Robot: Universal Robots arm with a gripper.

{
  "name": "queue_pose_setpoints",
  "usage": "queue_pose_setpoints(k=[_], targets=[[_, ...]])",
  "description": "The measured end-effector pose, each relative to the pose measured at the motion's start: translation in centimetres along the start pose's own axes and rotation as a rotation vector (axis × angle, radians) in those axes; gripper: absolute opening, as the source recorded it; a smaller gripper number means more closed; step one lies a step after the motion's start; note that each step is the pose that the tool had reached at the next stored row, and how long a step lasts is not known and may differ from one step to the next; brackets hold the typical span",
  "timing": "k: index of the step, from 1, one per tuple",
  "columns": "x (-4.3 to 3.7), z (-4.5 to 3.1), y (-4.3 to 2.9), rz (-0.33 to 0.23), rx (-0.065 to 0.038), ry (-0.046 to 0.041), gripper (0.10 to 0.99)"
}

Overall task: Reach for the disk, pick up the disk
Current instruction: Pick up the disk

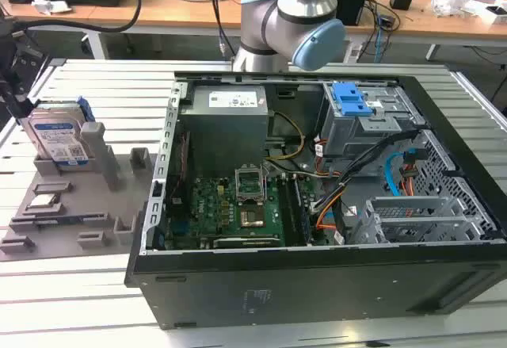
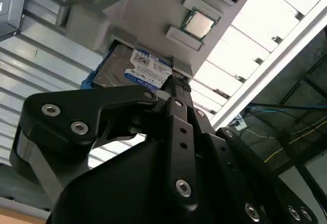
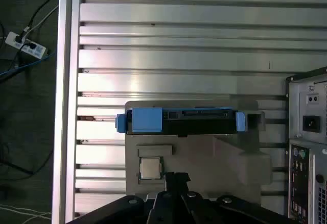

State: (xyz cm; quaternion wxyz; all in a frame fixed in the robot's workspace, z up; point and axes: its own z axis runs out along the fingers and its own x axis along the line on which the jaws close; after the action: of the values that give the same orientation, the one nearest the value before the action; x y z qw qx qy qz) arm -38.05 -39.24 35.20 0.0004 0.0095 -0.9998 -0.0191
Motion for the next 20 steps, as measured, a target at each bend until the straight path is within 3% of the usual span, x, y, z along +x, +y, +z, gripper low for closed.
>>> queue_pose_setpoints(k=[20], targets=[[0.0, 0.0, 0.0, -0.334, 0.0, 0.0128, 0.106]])
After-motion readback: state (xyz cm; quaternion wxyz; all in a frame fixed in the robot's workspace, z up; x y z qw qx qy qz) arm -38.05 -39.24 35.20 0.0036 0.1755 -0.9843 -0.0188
